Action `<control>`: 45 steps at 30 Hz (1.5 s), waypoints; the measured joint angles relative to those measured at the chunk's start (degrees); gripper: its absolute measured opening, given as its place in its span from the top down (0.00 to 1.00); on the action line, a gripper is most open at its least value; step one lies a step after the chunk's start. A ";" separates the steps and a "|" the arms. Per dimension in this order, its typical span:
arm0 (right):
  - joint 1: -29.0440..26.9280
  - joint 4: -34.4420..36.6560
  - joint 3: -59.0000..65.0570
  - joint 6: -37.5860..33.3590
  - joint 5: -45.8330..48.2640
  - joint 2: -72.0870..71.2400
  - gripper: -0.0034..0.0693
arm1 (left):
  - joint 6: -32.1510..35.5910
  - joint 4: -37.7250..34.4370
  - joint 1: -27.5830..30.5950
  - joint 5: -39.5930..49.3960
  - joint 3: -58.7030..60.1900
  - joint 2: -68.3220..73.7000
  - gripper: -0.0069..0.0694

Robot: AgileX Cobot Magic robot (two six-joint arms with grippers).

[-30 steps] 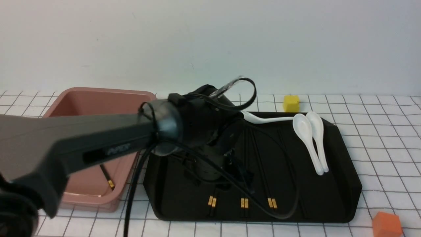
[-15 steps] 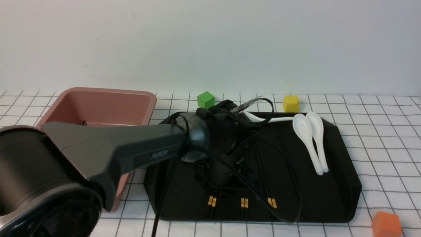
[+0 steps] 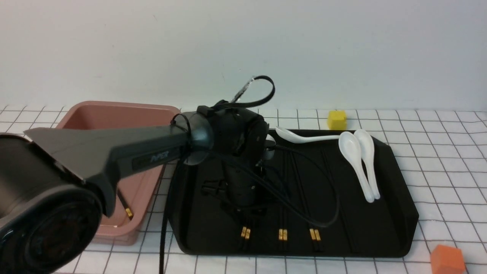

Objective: On white black tablecloth take chopsticks from black tray and put them in box.
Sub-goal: 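Reach over to the black tray and grasp a pair of chopsticks with the left gripper, then place the chopsticks into the pink bin with the left gripper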

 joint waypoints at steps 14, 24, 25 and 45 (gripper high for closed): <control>0.00 0.00 0.00 0.00 0.00 0.00 0.62 | 1.09 -0.32 0.41 0.82 -0.28 0.87 0.68; 0.00 0.00 0.00 0.00 0.00 0.00 0.62 | -0.40 -3.36 0.46 2.07 0.94 -2.80 0.76; 0.00 0.00 0.00 0.00 0.00 0.00 0.62 | -0.43 -4.23 0.46 3.01 1.23 -4.29 0.76; 0.00 0.00 0.00 0.00 0.00 0.00 0.62 | -2.28 2.12 26.56 16.46 9.13 -30.20 0.76</control>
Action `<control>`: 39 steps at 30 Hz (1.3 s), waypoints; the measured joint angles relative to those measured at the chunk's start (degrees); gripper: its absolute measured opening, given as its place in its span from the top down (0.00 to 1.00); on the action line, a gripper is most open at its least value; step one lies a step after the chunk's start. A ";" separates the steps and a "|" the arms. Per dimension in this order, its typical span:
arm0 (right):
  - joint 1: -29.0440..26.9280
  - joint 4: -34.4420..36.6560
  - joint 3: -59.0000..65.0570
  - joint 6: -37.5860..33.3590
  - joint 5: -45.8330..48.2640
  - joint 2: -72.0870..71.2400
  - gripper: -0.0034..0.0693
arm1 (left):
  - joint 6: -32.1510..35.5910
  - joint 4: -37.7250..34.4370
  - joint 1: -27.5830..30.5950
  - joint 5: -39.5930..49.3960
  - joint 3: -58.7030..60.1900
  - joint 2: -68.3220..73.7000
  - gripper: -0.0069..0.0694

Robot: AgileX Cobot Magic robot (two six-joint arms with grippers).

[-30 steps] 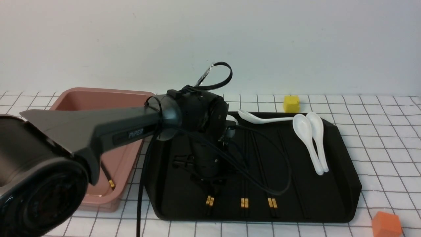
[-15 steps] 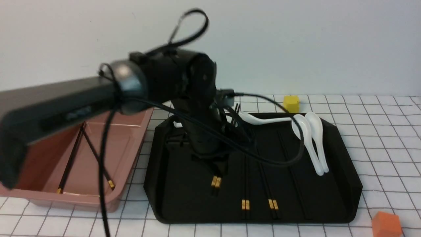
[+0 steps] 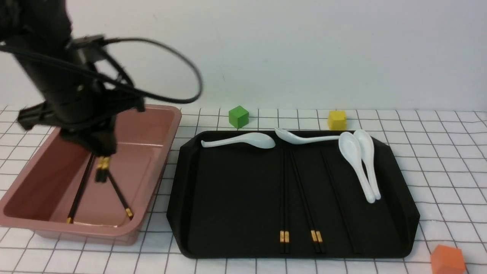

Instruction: On white black tablecloth take chopsticks from black tray and put them in box.

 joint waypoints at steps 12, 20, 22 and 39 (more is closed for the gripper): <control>0.00 0.00 0.00 0.00 0.00 0.00 0.62 | -6.27 0.31 3.57 -12.16 6.09 10.21 0.72; 0.00 0.00 0.00 0.00 0.00 0.00 0.62 | -5.32 -1.15 3.30 -9.69 5.44 12.41 0.53; 0.00 0.00 0.00 0.00 0.00 0.00 0.62 | -3.13 -1.23 2.62 -7.60 4.83 10.81 0.55; 0.00 0.00 0.00 0.00 0.00 0.00 0.62 | 2.94 4.74 -3.44 -5.08 18.98 -33.58 0.93</control>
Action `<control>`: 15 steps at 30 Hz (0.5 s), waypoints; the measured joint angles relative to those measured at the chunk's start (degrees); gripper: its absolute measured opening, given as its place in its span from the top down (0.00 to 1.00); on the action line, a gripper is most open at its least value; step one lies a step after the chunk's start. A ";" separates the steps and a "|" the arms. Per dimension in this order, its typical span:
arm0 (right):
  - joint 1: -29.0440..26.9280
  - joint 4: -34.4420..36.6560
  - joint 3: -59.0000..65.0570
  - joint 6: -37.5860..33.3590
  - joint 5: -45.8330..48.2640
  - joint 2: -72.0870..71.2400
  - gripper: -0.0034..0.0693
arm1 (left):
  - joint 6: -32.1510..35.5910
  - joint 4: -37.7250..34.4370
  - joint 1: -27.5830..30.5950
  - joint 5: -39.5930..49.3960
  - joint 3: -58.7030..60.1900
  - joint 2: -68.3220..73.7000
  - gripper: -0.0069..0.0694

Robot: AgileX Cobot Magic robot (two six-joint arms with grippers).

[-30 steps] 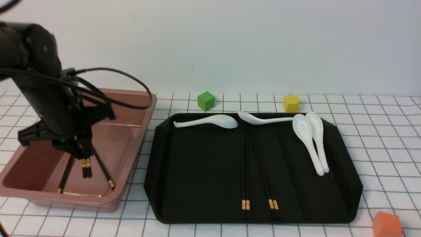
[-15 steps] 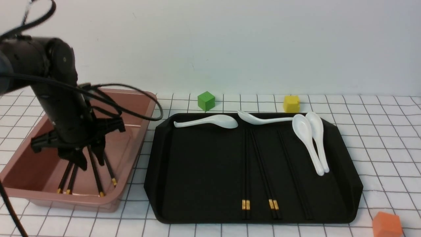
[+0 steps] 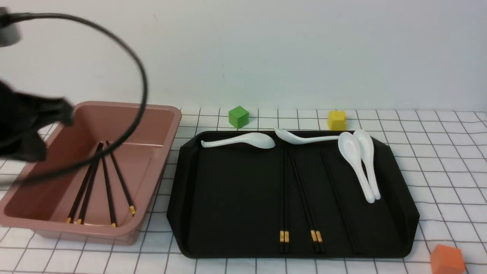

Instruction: On white black tablecloth take chopsticks from black tray and put them in box.

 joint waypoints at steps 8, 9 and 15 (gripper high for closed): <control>0.00 0.00 0.00 0.00 0.00 0.00 0.62 | 5.65 -7.88 0.00 -22.35 30.91 -34.55 0.93; 0.00 0.00 0.00 0.00 0.00 0.00 0.62 | 5.65 -8.33 0.00 -24.48 33.18 -37.17 0.93; 0.00 0.00 0.00 0.00 0.00 0.00 0.62 | 5.83 -9.55 0.00 -38.59 50.25 -58.57 0.93</control>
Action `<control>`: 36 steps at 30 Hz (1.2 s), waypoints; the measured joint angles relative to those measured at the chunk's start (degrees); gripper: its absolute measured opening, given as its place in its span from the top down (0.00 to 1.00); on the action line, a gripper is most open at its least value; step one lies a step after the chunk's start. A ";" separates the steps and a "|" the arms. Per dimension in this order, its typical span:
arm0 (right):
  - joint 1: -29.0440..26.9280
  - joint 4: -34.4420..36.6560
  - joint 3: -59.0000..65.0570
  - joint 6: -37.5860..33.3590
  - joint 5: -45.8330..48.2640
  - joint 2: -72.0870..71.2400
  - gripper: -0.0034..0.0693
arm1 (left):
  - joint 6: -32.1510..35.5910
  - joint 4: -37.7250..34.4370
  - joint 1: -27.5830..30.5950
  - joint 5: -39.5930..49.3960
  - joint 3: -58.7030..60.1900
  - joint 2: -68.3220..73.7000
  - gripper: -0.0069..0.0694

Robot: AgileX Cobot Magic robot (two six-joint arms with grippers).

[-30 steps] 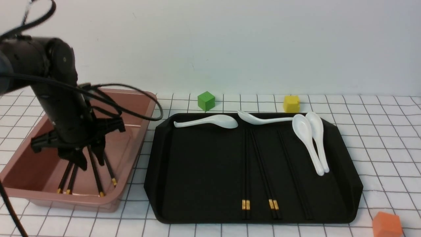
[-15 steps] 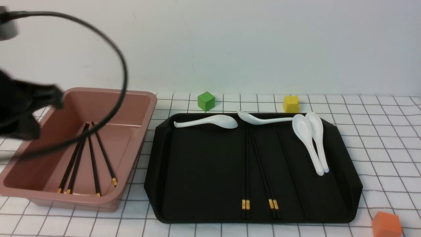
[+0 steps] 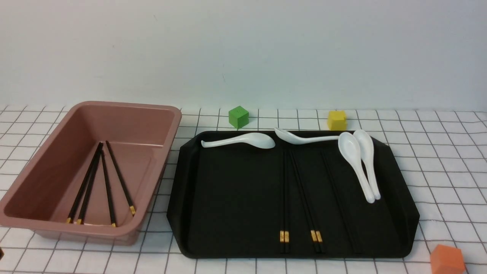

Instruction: On white black tablecloth take chopsticks from black tray and put them in box.

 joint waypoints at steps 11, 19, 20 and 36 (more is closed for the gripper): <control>0.00 0.00 0.00 0.00 0.00 0.00 0.62 | -0.63 -1.31 0.00 -4.09 4.84 -3.87 0.93; 0.00 0.00 0.00 0.00 0.00 0.00 0.62 | -0.86 -1.48 0.00 -4.09 4.84 -3.87 0.93; 0.00 0.00 0.00 0.00 0.00 0.00 0.62 | -0.86 -1.48 0.00 -4.09 4.84 -3.87 0.93; 0.00 0.00 0.00 0.00 0.00 0.00 0.62 | -0.86 2.45 0.00 -4.78 14.22 -3.87 0.92</control>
